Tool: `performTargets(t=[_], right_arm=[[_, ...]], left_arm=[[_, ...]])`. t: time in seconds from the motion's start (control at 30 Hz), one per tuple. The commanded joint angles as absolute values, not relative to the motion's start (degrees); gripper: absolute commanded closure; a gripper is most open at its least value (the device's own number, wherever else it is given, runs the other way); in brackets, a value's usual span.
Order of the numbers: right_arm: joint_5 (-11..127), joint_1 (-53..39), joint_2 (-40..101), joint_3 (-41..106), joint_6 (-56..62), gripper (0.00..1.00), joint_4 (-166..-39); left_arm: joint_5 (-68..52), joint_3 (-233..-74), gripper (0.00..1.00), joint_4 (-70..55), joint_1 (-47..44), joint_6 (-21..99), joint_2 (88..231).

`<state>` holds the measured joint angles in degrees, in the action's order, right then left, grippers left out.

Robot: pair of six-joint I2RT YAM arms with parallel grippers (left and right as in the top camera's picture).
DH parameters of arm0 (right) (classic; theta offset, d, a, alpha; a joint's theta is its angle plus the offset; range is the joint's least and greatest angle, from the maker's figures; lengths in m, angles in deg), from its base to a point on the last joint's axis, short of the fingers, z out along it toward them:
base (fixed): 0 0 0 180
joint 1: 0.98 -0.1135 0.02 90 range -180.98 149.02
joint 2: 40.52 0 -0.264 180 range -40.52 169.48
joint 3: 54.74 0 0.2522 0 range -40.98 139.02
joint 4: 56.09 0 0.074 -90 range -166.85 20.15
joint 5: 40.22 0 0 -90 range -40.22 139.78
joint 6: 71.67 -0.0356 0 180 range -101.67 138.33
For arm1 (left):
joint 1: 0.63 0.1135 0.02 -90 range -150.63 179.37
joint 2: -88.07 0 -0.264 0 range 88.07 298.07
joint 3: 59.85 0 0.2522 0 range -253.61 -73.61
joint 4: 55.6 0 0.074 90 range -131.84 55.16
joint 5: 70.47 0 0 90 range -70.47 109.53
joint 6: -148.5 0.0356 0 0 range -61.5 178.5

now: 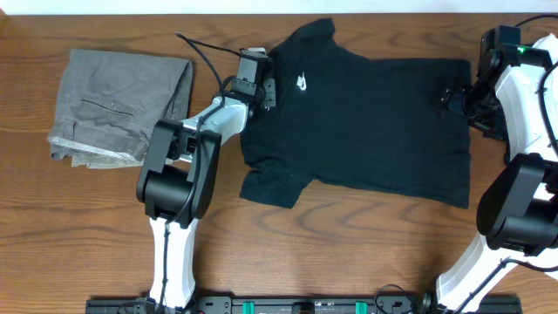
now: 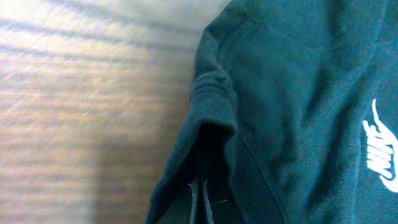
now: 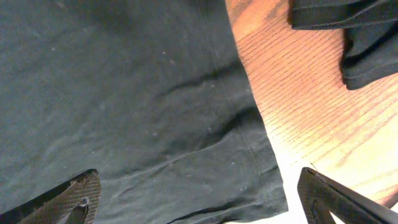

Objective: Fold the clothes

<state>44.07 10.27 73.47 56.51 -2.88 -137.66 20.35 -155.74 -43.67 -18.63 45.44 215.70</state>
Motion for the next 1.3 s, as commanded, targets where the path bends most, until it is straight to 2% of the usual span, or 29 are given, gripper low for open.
performTargets(t=[0.0, 0.4, 0.67, 0.97, 1.27], right_arm=[[44.24, 10.09, 73.28, 56.71, -2.38, 0.01, -137.53], [44.24, 10.09, 73.28, 56.71, -2.38, 0.01, -137.53], [44.24, 10.09, 73.28, 56.71, -2.38, 0.01, -137.53], [43.91, 10.09, 73.28, 56.71, -2.38, 0.01, -136.83], [45.09, 10.09, 73.28, 56.71, -2.40, 0.01, -129.99]], left_arm=[[24.20, -153.79, 0.94, -41.57, -17.91, 46.60, 210.54], [24.07, -153.79, 0.94, -28.81, -17.91, 49.94, 189.96], [22.58, -153.77, 0.94, -2.88, -17.89, 46.58, 181.10], [22.47, -153.66, 0.93, 13.25, -18.24, 38.47, 169.45], [10.67, -151.00, 0.89, 21.57, -18.24, 41.68, 167.79]])
